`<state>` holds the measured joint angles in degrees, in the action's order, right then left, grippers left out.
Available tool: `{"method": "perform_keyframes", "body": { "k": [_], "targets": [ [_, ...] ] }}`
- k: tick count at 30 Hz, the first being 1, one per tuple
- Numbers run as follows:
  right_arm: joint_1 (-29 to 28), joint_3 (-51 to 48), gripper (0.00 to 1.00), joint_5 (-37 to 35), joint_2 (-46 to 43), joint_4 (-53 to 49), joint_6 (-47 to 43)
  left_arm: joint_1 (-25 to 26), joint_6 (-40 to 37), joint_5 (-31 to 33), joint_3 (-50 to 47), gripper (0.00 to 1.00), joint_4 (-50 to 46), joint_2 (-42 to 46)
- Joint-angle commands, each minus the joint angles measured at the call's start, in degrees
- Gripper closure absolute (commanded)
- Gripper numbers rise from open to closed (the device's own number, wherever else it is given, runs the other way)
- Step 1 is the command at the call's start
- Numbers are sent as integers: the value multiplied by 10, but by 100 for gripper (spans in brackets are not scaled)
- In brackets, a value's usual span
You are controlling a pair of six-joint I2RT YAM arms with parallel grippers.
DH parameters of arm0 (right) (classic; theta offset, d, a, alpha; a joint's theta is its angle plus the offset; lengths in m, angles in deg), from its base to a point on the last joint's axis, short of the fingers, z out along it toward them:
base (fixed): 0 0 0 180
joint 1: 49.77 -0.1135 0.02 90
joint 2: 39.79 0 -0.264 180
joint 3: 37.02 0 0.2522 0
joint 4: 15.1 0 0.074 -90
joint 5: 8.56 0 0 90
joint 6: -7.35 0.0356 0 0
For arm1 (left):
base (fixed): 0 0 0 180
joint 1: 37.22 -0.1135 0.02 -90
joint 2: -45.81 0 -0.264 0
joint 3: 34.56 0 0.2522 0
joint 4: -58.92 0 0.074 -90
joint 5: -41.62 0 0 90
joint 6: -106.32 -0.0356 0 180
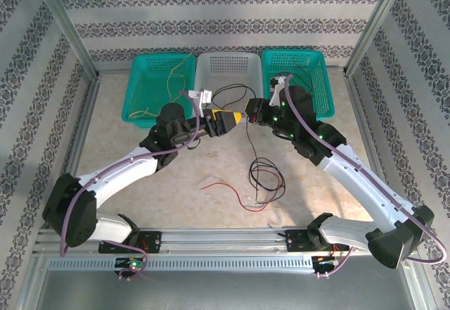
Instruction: Untangle the cables
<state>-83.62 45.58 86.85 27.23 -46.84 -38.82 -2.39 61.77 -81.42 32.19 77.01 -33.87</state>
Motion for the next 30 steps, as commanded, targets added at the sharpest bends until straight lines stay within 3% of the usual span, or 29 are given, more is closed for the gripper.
{"method": "perform_keyframes", "body": {
  "k": [1, 6, 10, 12, 14, 16, 22, 25, 26, 28, 30],
  "targets": [
    [7, 22, 100, 19, -17, 55, 49, 17, 2, -33, 18, 25, 85, -23],
    [14, 35, 100, 32, -23, 90, 88, 24, 11, -28, 4, 29, 135, -36],
    [14, 47, 100, 39, -22, 101, 102, 24, -3, -23, 7, 33, 124, -37],
    [14, 49, 100, 40, -23, 108, 107, 24, -11, -22, 10, 42, 115, -38],
    [15, 51, 100, 35, -26, 107, 107, 25, -11, -25, 13, 64, 114, -40],
    [18, 52, 100, 34, -27, 108, 107, 24, -9, -26, 16, 76, 110, -41],
    [25, 48, 100, 34, -32, 109, 112, 27, -5, -31, 19, 100, 105, -41],
    [39, 39, 100, 34, -36, 104, 118, 26, -5, -21, 22, 100, 94, -33],
    [47, 35, 93, 36, -38, 101, 119, 25, 0, -20, 24, 100, 91, -29],
    [67, 33, 63, 37, -40, 70, 107, 18, 2, -14, 35, 100, 62, -20],
    [89, 33, 45, 13, -49, 6, 79, 8, -19, 8, 68, 100, -28, -13]
  ]
}}
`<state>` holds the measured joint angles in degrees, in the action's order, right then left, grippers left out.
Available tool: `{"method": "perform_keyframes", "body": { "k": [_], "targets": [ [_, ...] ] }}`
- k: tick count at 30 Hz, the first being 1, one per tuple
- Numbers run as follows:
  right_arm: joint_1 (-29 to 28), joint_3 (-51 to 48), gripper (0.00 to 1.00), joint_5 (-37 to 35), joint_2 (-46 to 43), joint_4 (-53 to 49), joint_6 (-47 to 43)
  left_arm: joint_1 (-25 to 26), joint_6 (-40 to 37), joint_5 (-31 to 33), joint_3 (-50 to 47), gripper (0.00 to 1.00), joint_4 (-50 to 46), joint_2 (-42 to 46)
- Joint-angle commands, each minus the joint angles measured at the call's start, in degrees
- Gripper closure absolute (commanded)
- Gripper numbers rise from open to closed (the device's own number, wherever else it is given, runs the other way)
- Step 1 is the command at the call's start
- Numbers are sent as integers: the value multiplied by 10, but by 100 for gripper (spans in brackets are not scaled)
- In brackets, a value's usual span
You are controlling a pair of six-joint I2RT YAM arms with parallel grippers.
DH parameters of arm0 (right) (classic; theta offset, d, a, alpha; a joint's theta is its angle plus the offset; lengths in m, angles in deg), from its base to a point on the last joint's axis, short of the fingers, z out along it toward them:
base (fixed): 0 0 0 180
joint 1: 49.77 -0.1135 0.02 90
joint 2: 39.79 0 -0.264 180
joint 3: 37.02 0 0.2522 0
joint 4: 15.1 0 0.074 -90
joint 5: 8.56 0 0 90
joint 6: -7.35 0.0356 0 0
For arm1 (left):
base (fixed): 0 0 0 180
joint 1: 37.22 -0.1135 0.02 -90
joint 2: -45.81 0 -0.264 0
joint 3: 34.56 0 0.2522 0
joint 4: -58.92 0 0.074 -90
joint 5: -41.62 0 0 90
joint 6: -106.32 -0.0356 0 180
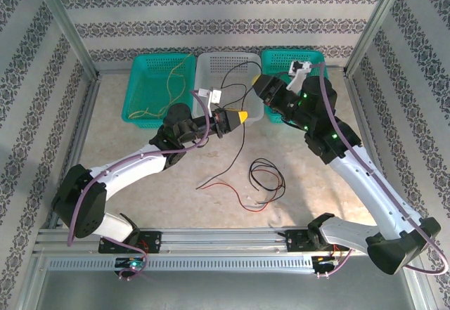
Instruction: Untangle the cables
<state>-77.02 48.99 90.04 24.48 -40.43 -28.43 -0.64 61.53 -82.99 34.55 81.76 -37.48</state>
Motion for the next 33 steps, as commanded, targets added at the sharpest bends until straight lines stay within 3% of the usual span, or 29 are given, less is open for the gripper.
{"method": "perform_keyframes", "body": {
  "k": [1, 4, 6, 10, 17, 26, 27, 28, 30, 33],
  "targets": [
    [37, -9, 41, -34, -32, -87, -35, -18, -36, 43, 70, 100, -136, 23],
    [78, -53, 39, -33, -71, -134, -51, -42, -109, 93, 176, 100, -303, -10],
    [93, -85, 39, -29, -101, -160, -58, -62, -135, 101, 245, 100, -354, -50],
    [95, -139, 39, -50, -165, -229, -74, -106, -137, 90, 366, 100, -360, -146],
    [96, -214, 39, -62, -260, -302, -67, -123, -175, 76, 564, 100, -417, -310],
    [95, -246, 40, -50, -277, -321, -68, -140, -196, 92, 696, 100, -436, -446],
    [96, -249, 40, -48, -276, -320, -68, -143, -198, 93, 718, 98, -448, -463],
    [96, -250, 40, -48, -276, -321, -68, -144, -199, 93, 737, 88, -460, -479],
    [96, -251, 40, -52, -274, -323, -72, -145, -199, 91, 771, 54, -488, -509],
    [96, -248, 40, -57, -271, -325, -75, -145, -202, 108, 756, 38, -490, -518]
  ]
}}
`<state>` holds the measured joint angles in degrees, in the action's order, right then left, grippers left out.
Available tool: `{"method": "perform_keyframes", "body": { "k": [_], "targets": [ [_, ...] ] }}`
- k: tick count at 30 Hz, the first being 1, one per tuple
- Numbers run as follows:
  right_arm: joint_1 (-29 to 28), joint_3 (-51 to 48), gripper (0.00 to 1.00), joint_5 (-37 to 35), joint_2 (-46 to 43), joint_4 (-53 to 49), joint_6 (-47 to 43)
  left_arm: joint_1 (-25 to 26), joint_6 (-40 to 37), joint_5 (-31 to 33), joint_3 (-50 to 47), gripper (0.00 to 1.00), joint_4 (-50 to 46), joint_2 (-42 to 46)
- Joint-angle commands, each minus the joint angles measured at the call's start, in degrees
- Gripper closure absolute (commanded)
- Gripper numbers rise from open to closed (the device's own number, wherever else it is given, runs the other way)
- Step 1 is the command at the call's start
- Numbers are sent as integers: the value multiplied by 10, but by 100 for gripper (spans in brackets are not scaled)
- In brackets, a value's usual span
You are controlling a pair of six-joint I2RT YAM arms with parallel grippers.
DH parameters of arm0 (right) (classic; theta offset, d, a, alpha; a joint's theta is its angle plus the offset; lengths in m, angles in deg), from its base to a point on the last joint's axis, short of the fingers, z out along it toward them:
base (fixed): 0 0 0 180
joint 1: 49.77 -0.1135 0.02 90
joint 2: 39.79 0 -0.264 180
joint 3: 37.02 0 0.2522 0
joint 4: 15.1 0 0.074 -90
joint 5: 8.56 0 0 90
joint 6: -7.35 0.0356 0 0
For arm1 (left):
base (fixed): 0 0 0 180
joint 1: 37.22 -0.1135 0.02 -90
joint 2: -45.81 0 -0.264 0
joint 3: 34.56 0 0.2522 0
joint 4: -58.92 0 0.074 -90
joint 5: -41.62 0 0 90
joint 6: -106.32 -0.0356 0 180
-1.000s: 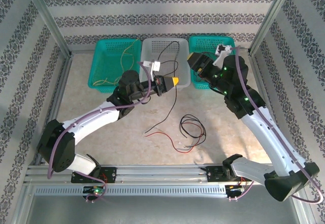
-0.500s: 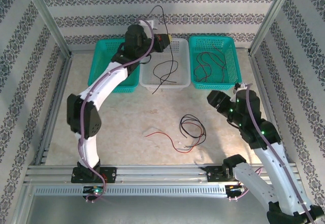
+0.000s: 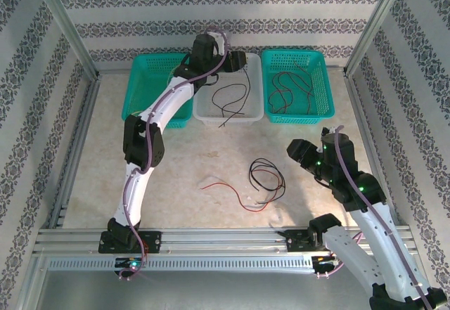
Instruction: Untangle the cables
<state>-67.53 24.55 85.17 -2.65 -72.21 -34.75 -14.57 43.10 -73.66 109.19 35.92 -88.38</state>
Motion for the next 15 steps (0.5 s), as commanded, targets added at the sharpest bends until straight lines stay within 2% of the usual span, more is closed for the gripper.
{"method": "perform_keyframes", "body": {
  "k": [1, 10, 15],
  "targets": [
    [0, -2, 40, -10, 2, -7, -13, -7, -18, 17, -1, 37, -29, -7],
    [-1, 0, 41, -16, 25, -20, -31, -7, -8, 43, -109, 34, 19, 100],
    [-15, -30, 41, -33, 50, -52, -47, -6, 32, 13, -262, 37, 87, 232]
  ]
}}
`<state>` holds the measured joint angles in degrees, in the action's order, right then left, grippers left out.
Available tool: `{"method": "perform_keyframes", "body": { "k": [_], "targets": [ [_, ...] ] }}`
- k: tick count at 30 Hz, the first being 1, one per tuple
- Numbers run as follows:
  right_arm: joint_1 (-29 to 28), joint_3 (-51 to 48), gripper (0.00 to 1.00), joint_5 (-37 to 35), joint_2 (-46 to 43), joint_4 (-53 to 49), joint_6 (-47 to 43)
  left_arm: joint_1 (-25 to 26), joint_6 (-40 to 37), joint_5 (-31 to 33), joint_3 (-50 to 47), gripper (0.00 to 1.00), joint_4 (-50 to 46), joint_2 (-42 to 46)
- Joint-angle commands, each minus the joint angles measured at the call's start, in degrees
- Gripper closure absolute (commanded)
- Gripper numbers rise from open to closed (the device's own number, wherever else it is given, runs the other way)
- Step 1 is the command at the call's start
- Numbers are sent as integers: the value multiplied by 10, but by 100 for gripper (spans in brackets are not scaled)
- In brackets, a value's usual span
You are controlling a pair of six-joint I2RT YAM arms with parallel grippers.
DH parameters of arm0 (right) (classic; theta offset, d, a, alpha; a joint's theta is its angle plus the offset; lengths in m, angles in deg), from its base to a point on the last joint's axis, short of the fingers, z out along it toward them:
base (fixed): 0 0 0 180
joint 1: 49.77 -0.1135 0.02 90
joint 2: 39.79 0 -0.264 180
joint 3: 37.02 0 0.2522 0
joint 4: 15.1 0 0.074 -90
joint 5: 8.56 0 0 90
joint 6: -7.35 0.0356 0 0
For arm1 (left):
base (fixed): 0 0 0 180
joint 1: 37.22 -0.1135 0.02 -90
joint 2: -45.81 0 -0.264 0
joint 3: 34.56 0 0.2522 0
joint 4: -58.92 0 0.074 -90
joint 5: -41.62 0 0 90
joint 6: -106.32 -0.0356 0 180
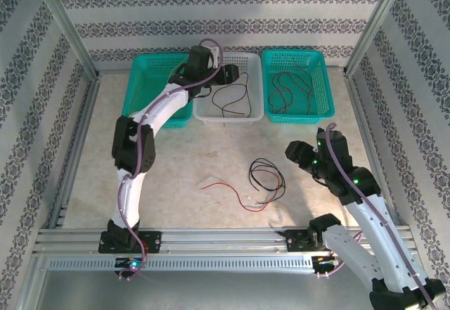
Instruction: Untangle the cables
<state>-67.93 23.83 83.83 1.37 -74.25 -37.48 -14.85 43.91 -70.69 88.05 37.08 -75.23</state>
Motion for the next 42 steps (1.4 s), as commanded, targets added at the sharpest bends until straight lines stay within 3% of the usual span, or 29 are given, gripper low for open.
{"method": "perform_keyframes", "body": {
  "k": [1, 8, 12, 20, 24, 28, 33, 42],
  "targets": [
    [-17, -33, 41, -21, 15, -30, -19, -4, 31, -30, -87, 37, 95, 126],
    [-84, -100, 45, -47, 99, 8, -11, -2, 53, -96, -307, 44, 106, 302],
    [-99, -125, 50, -52, 156, 63, -17, 7, 56, -94, -426, 48, 78, 402],
    [-100, -113, 58, -61, 284, 137, -52, 26, 85, -77, -571, 51, 62, 544],
    [-102, -97, 69, -74, 335, 145, -61, 30, 93, -77, -587, 52, 61, 554],
    [-118, -95, 72, -88, 355, 147, -61, 37, 100, -78, -589, 53, 73, 544],
    [-129, -84, 98, -111, 340, 128, -62, 56, 107, -80, -591, 53, 94, 527],
    [-136, 9, 100, 7, 167, 156, -71, 98, 99, -92, -575, 44, 137, 489]
  ]
}}
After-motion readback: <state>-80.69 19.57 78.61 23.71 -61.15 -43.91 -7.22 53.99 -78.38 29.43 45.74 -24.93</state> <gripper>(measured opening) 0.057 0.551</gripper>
